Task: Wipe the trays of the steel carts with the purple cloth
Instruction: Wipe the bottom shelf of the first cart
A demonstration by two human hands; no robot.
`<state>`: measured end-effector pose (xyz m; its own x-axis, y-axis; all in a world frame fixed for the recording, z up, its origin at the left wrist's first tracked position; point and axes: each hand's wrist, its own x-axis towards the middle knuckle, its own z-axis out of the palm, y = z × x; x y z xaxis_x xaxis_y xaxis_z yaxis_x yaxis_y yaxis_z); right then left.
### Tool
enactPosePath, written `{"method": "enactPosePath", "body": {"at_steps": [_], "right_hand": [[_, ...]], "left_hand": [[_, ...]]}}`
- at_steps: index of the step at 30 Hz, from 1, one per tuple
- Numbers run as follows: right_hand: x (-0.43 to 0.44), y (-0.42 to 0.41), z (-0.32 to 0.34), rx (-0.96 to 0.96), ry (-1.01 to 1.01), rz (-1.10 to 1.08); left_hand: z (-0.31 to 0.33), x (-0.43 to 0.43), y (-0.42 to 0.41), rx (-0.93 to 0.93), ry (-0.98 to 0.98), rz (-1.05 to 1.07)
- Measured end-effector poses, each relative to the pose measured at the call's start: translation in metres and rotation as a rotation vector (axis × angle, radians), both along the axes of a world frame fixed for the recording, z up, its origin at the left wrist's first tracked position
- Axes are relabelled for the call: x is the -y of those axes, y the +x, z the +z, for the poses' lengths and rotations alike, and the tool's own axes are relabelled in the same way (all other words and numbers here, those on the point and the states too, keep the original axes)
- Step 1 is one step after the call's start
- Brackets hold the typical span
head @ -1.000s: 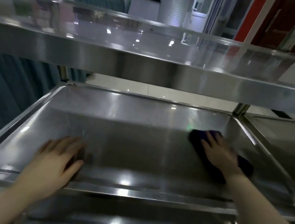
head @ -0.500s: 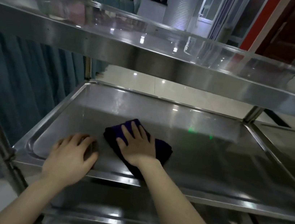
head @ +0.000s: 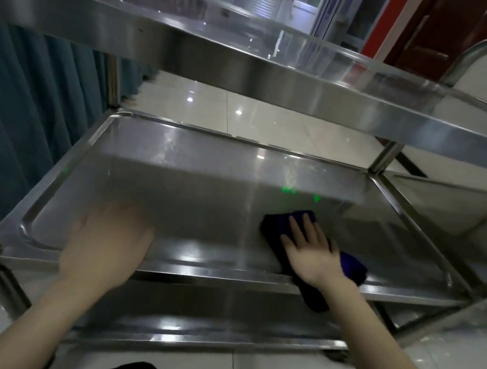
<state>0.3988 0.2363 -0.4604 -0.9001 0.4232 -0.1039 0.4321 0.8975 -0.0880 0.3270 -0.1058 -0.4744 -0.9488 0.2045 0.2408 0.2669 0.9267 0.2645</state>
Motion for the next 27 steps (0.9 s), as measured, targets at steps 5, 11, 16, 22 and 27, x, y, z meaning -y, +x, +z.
{"method": "enactPosePath", "body": {"at_steps": [5, 11, 16, 22, 27], "right_hand": [[0.128, -0.053, -0.012, 0.004, -0.05, 0.369], [0.06, -0.011, -0.002, -0.058, 0.01, 0.312], [-0.011, 0.034, 0.005, 0.012, 0.032, 0.052], [0.123, -0.02, -0.008, -0.058, -0.002, 0.314], [0.231, -0.063, -0.004, -0.026, -0.109, 0.639]], "left_hand": [[0.003, 0.005, 0.001, 0.013, 0.037, -0.028], [0.001, 0.011, -0.001, 0.021, 0.028, -0.068], [-0.002, 0.006, -0.001, -0.008, 0.051, -0.049], [0.002, 0.004, 0.005, -0.058, 0.235, -0.037], [0.007, 0.024, 0.01, -0.1, 0.605, 0.001]]}}
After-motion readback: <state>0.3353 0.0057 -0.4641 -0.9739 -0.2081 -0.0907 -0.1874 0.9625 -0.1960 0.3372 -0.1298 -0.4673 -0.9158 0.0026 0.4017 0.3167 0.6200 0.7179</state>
